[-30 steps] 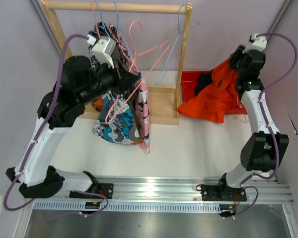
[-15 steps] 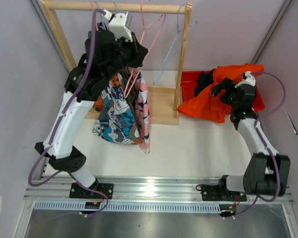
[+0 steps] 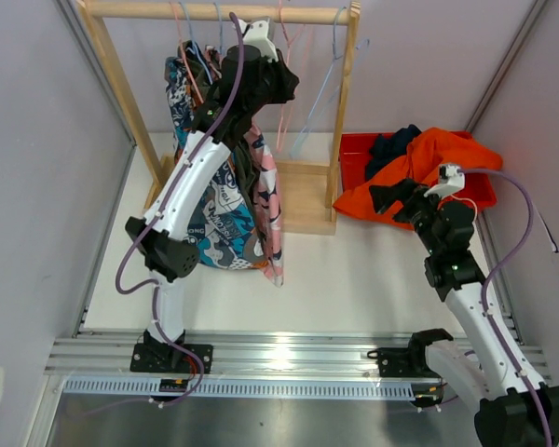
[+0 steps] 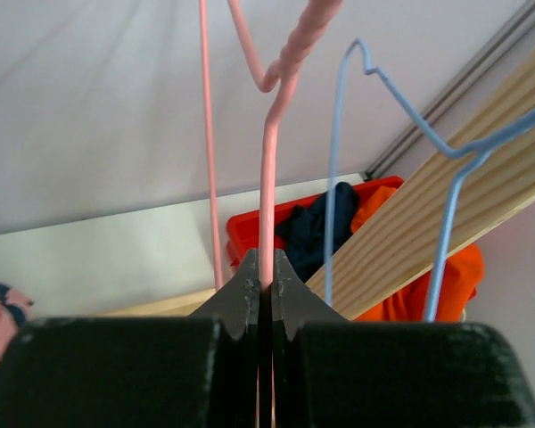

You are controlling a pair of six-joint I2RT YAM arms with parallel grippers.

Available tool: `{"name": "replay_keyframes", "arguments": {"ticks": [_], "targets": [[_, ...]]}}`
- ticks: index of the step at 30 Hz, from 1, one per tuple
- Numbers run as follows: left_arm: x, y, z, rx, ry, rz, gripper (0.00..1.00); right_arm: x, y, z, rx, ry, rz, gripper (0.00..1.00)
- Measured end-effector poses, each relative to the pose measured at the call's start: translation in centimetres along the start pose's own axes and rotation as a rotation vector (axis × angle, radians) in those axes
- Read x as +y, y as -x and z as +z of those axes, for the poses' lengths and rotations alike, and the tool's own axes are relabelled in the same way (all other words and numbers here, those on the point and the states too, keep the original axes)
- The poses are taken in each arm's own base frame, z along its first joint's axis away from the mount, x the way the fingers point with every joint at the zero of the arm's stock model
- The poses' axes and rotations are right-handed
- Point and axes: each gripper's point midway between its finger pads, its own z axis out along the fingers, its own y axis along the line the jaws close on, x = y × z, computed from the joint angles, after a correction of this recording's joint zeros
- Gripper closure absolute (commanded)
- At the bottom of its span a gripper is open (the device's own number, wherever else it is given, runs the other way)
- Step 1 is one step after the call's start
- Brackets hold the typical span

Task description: Remove the shorts from the hanger

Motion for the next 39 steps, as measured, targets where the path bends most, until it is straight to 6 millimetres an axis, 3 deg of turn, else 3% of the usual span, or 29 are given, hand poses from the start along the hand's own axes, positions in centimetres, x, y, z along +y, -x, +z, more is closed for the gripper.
{"name": "replay_keyframes", "arguments": {"ticks": [3,4,5,6,9,12,15,19,25,29,33,39], "targets": [[-0.5,-0.1,0.4,-0.003,-0.021,-0.023,1.0,-1.1,-1.9,0.7,0.055,-0.054,0.008,0.01],[-0.7,-0.2,0.4,-0.002,-0.028,-0.028,0.9,-1.8,-2.7,1.0,0.081,-0.087,0.011,0.01],[-0.9,-0.2,0.4,-0.003,-0.037,-0.035,0.77,-2.4,-3.2,1.2,0.099,-0.113,0.013,0.01],[-1.0,-0.2,0.5,-0.004,-0.044,-0.039,0.41,-2.9,-3.6,1.5,0.119,-0.136,0.014,0.01],[-1.1,-0.9,0.6,0.011,-0.06,-0.039,0.08,-3.4,-4.0,2.0,0.142,-0.166,0.015,0.01],[-1.0,-1.8,0.1,0.047,-0.061,-0.04,0.04,-2.3,-3.9,2.0,0.135,-0.149,0.006,0.0],[-1.4,-1.2,-1.5,0.055,-0.069,-0.041,0.04,-1.2,-4.1,1.9,0.134,-0.127,-0.001,0.01],[-2.8,2.8,-5.4,-0.017,-0.099,-0.041,0.04,0.0,-4.4,1.7,0.134,-0.108,-0.009,0.0],[-5.2,10.5,-14.3,-0.195,-0.167,-0.032,0.04,1.3,-4.0,0.9,0.112,-0.085,-0.015,0.01],[-4.9,12.6,-18.0,-0.261,-0.146,-0.017,0.05,1.4,-4.0,0.3,0.112,-0.093,-0.018,0.0],[-3.2,11.6,-17.7,-0.249,-0.066,-0.006,0.07,1.1,-4.3,-0.4,0.117,-0.105,-0.021,0.01],[0.4,6.6,-13.6,-0.121,0.087,0.011,0.1,0.7,-4.4,-1.1,0.125,-0.121,-0.026,0.01]]}}
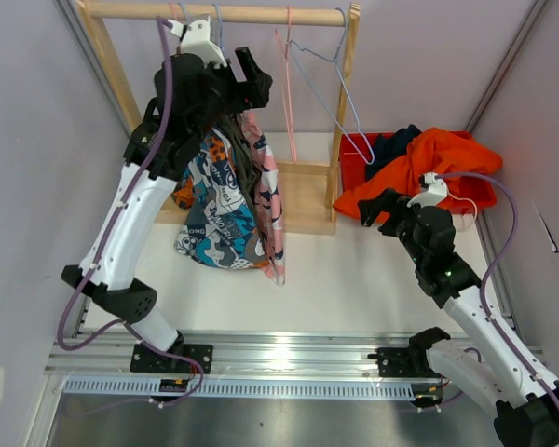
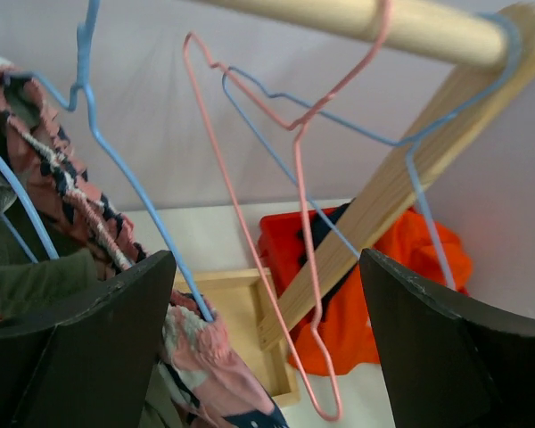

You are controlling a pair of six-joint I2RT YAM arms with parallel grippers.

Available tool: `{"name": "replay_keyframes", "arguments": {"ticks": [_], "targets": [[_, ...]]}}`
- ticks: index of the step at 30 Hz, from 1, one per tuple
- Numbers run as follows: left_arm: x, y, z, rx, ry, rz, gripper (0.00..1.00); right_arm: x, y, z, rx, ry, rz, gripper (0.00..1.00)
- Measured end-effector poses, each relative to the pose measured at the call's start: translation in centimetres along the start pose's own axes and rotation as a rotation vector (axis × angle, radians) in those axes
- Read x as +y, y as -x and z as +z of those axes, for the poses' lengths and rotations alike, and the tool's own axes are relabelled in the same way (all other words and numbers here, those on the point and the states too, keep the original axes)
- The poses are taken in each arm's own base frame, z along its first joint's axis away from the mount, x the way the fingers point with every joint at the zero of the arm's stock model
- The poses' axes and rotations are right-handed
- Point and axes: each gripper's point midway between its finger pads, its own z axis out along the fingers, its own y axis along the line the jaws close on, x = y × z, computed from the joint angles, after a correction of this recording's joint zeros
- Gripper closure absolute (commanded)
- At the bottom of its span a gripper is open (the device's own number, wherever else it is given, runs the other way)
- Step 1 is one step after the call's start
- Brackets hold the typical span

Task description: Remove the shorts from the hanger

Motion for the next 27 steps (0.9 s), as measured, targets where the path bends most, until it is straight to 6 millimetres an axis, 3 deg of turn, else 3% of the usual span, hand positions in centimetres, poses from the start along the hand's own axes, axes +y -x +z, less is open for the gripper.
{"name": "replay_keyframes", "arguments": {"ticks": [6,14,18,24,25,27], "targets": [[2.0,-3.0,2.2,0.065,0.098,0.02,0.1,-0.4,-0.2,-0.6,0.0,-0.013,-0.005,0.01],[2.9,-3.1,2.5,0.058,0.144,0.025,0.1,-0.8,-0.3,-0.8,0.003,-0.027,-0.014,0.01],[3.3,-3.6,3.5,0.06,0.164,0.027,0.11,-0.9,-0.4,-0.8,0.008,-0.03,-0.017,0.01],[4.3,-5.6,6.2,0.093,0.197,0.038,0.35,-1.2,-0.9,-0.8,0.018,-0.038,-0.025,0.01],[4.4,-5.8,6.6,0.094,0.201,0.038,0.45,-1.3,-0.9,-0.8,0.019,-0.04,-0.027,0.01],[4.6,-5.9,7.0,0.093,0.21,0.038,0.55,-1.4,-1.2,-0.8,0.025,-0.043,-0.03,0.01]]}}
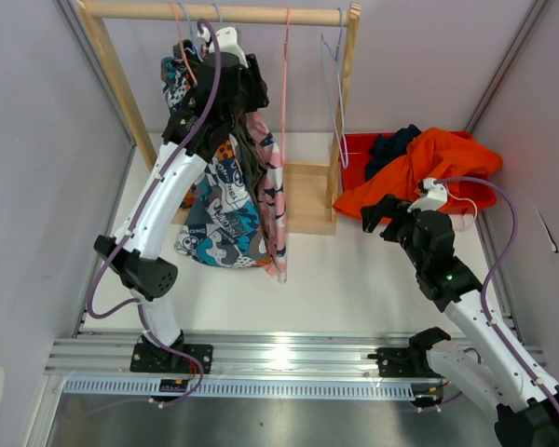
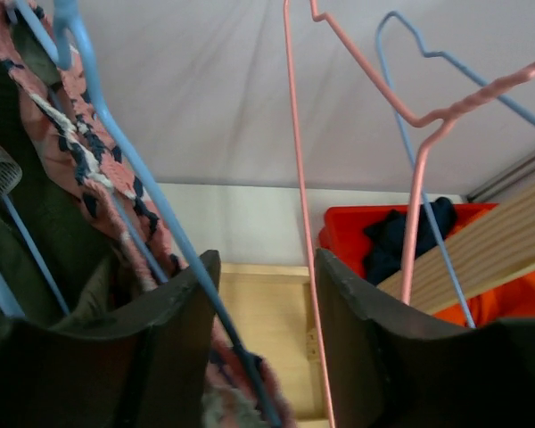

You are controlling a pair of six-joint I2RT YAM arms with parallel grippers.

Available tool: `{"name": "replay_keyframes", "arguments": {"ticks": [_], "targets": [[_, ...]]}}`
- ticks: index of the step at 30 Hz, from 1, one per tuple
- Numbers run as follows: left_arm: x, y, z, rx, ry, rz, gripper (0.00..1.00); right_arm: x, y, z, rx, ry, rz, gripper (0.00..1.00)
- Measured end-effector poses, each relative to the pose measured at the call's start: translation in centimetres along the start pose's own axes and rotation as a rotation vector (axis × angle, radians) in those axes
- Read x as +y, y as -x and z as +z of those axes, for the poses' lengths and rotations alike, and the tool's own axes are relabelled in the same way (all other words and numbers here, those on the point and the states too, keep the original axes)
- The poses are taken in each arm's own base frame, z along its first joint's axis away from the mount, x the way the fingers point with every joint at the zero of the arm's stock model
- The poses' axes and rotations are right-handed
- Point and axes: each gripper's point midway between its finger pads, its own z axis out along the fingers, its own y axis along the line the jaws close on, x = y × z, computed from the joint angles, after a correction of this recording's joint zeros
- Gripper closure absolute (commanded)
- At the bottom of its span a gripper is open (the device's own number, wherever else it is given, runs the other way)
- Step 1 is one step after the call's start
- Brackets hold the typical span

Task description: Remove the shorts from the hanger

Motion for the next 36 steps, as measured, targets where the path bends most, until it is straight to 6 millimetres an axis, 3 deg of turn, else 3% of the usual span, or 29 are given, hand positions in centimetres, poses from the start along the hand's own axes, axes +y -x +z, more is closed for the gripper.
{"name": "replay_keyframes", "arguments": {"ticks": [2,4,11,16,20,23,28,33,36], "targets": [[0.2,0.0,0.2,-0.002,0.012,-0.005,0.81,-0.1,-0.2,0.0,0.004,-0.002,-0.003,0.01],[0.6,-0.1,0.2,0.004,0.027,-0.007,1.0,-0.2,-0.3,0.0,0.007,-0.004,-0.005,0.01],[1.2,-0.5,0.1,0.006,0.039,0.025,1.0,-0.4,-0.8,0.1,0.018,-0.008,-0.006,0.01],[1.2,-0.5,-1.8,-0.055,0.003,0.106,1.0,-0.4,-1.0,0.1,0.021,-0.002,-0.006,0.01],[0.6,1.1,-4.0,-0.077,-0.029,0.117,1.0,-0.1,-1.0,0.1,0.024,0.01,-0.007,0.01],[-0.5,3.4,-5.8,-0.095,-0.078,0.096,1.0,0.6,-0.3,0.0,0.029,0.034,-0.025,0.01],[-2.8,6.6,-9.3,-0.121,-0.204,0.026,1.0,5.4,4.8,-1.6,-0.052,0.185,-0.054,0.01],[-4.0,6.9,-10.7,-0.105,-0.28,-0.03,1.0,13.4,10.8,-5.9,-0.163,0.434,-0.066,0.01],[-4.4,6.7,-10.8,-0.094,-0.299,-0.049,1.0,17.8,11.8,-8.5,-0.183,0.574,-0.067,0.01]]}}
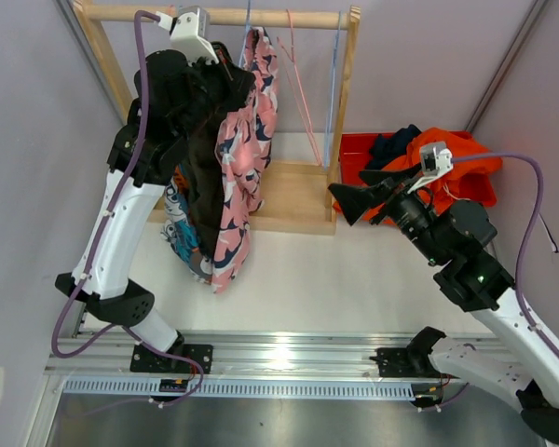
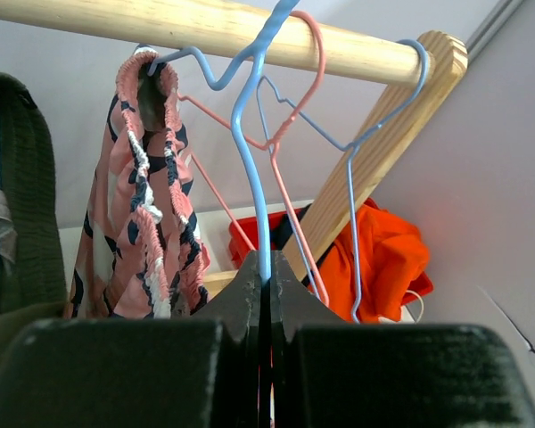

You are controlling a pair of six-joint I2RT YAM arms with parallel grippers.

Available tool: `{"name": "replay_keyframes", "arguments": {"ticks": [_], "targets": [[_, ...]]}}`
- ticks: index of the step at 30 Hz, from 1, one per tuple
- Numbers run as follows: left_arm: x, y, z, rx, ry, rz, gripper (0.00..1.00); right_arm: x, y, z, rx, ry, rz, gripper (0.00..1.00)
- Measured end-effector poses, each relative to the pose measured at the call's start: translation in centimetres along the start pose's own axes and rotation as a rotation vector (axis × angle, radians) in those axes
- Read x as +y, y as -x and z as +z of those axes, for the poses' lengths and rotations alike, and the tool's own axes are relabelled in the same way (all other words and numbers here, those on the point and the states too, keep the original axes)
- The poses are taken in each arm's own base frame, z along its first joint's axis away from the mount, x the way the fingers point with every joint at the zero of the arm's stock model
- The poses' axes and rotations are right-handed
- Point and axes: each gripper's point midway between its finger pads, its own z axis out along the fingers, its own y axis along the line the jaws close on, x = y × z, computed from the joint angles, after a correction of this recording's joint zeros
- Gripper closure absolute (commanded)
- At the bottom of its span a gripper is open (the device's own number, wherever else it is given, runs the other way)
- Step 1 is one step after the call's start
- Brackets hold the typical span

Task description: Remove the shorts from the hanger

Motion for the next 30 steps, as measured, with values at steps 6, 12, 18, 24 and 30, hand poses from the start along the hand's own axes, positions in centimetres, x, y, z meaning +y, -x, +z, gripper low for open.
{"name": "replay_keyframes", "arguments": {"ticks": [6,12,18,24,30], "targets": [[0.1,-0.8,0.1,0.019,0.001,-0.018,1.0,7.6,-2.1,2.1,0.048,0.146,-0.007,0.01],[0.7,-2.2,0.1,0.053,0.019,-0.021,1.0,12.8,-8.5,8.1,0.157,0.162,-0.076,0.01],[0.5,-1.5,-1.2,0.039,0.014,-0.022,1.0,13.4,-13.7,11.9,0.23,0.115,-0.129,0.01],[0.5,-0.2,-3.5,0.01,0.006,-0.031,1.0,13.5,-14.5,13.3,0.207,0.082,-0.142,0.82],[1.3,-0.6,-4.7,0.012,0.019,-0.05,1.0,15.1,-15.4,12.9,0.192,0.079,-0.146,1.0]]}}
